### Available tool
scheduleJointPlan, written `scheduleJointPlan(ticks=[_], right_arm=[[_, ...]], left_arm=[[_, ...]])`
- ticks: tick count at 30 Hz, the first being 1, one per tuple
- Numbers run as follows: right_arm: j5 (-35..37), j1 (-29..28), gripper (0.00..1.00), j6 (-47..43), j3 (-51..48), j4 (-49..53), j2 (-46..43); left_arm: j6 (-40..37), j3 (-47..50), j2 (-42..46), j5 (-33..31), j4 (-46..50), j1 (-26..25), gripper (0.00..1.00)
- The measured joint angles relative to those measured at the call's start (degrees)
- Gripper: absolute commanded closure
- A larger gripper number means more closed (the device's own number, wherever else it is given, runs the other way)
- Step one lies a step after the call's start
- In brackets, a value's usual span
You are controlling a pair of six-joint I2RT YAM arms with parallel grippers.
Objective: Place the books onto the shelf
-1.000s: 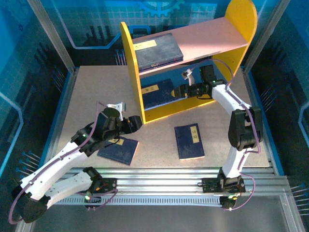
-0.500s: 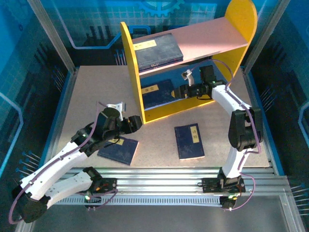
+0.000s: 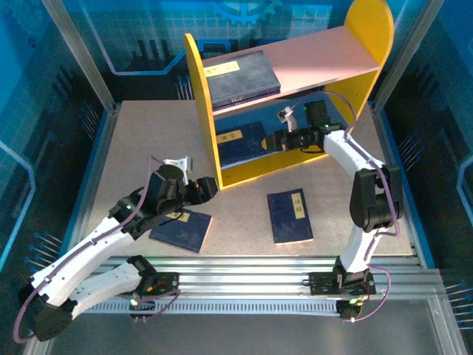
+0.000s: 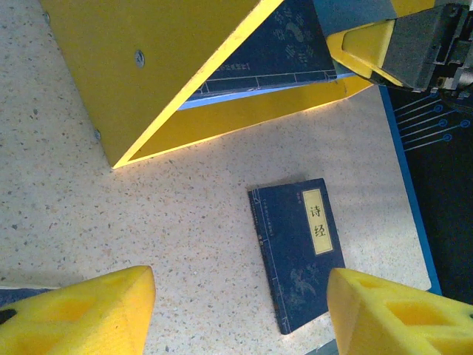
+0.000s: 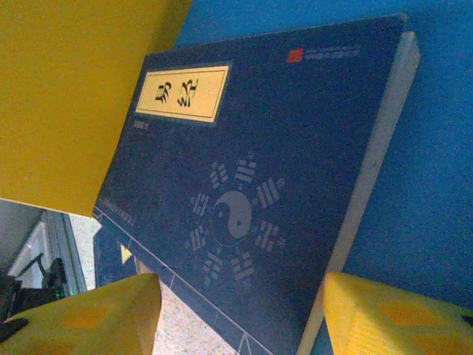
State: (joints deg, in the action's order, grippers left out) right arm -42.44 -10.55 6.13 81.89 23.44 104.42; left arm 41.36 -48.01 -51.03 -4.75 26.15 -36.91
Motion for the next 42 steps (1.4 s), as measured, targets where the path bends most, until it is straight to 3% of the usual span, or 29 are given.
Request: scheduleJointPlan(ticks=[9,15,28,42], right_arm=[[2.67,6.12,0.37,3.54,-6.91,-0.85,-7.82],[3.89,4.92,0.36,3.41,-7.96,-0.28,-12.15],[7.96,-0.79,0.36,2.82,-1.66,2.62,-5.31],[9.57,-2.99,0.37,2.84,1.79,3.96,-1.09]], left_arm=[[0.26,1.51,-0.04,0.0,-0.92,0.0,0.36],[0.22,2.12,-2.51,0.02,-1.38,0.0,0.36],[0.24,2.12,-0.24,0.0,-1.55,0.0,0.36],[0.48,3.41,2.03,-0.02,-0.2,0.0,0.35]])
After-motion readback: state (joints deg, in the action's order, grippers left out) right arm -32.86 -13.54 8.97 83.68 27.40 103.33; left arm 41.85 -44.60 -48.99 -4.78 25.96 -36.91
